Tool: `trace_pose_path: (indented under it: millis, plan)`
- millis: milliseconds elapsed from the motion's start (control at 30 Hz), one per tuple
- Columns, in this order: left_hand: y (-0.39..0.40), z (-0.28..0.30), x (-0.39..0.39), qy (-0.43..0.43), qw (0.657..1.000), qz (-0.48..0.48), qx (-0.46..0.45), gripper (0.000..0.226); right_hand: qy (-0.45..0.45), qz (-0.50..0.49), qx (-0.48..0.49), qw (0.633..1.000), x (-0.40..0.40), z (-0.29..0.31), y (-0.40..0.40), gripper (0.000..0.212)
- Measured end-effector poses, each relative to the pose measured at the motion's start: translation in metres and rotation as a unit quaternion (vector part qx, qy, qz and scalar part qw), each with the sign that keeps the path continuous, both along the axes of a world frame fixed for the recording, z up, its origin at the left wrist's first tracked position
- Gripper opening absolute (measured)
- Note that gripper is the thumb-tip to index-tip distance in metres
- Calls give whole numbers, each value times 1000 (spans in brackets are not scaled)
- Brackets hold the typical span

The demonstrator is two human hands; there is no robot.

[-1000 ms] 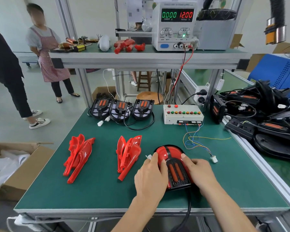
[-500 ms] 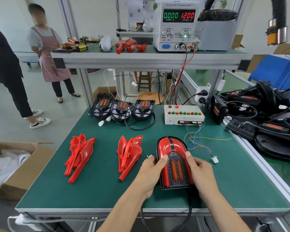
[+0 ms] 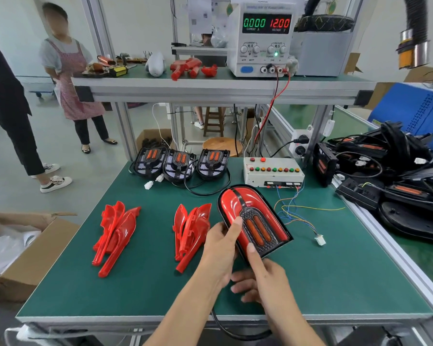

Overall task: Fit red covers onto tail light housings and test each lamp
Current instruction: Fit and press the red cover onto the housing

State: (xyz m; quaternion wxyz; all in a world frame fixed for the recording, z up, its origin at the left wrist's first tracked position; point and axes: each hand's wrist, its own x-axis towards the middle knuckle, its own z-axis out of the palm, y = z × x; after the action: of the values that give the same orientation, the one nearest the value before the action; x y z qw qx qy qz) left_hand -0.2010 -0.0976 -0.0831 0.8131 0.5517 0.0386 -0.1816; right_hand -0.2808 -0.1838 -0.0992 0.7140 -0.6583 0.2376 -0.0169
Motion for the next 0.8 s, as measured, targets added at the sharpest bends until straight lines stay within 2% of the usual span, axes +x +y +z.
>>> trace_pose_path:
  millis: [67,167,233,333,467,633,800]
  plan:
    - [0,-2,-2,-6,1000,4,-10,33,-20,-43,57,997,5,-2,2,58]
    - [1,-6,-5,-24,1000,-11,2,42,-45,-84,81,992,7,-4,6,62]
    - [2,-9,-8,-34,999,-22,23,47,-50,-92,96,990,7,-6,10,55]
    - [4,-13,-10,-48,998,-18,21,41,-60,-104,138,983,4,-8,10,38]
    - [8,-12,-7,-60,998,-28,-17,30,-73,-115,149,979,4,-10,8,36]
    - [12,3,6,10,995,17,-93,64,-84,-116,143,979,4,-15,10,44]
    - [10,10,14,61,992,57,-96,66,-92,-94,124,984,4,-19,10,56]
